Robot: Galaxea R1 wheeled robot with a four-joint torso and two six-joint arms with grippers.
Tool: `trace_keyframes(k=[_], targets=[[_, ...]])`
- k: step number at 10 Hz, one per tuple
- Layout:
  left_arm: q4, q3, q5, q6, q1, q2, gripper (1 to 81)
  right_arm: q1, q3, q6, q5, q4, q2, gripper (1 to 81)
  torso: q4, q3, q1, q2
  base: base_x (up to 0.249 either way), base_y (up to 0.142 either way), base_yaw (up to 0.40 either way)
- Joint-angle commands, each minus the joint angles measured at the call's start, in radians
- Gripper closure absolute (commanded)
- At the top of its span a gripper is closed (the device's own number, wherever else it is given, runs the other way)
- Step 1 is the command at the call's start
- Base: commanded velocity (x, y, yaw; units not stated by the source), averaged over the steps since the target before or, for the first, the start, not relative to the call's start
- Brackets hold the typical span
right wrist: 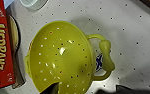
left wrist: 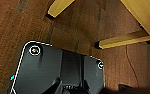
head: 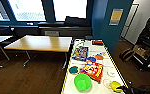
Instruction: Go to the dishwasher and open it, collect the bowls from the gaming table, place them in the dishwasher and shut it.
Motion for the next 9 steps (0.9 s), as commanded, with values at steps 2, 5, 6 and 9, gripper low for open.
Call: trace_keyframes(k=[2,5,6,9], targets=[[0.003,0.016,0.043,0.0,-0.046,-0.031,1.0,0.079,-0.024,-0.001,-0.021,0.047,0.003,81.1,0.0,0.0,0.0,0.0,0.0,0.0,0.0],[0.003,0.016,0.041,0.0,-0.046,-0.037,1.0,0.079,-0.012,-0.002,-0.033,0.073,-0.011,81.1,0.0,0.0,0.0,0.0,0.0,0.0,0.0],[0.003,0.016,0.041,0.0,-0.046,-0.036,1.0,0.085,0.011,-0.002,-0.036,0.073,-0.031,81.1,0.0,0.0,0.0,0.0,0.0,0.0,0.0],[0.004,0.015,0.041,0.0,-0.046,-0.028,1.0,0.11,0.137,-0.002,-0.033,0.081,-0.123,81.1,0.0,0.0,0.0,0.0,0.0,0.0,0.0]])
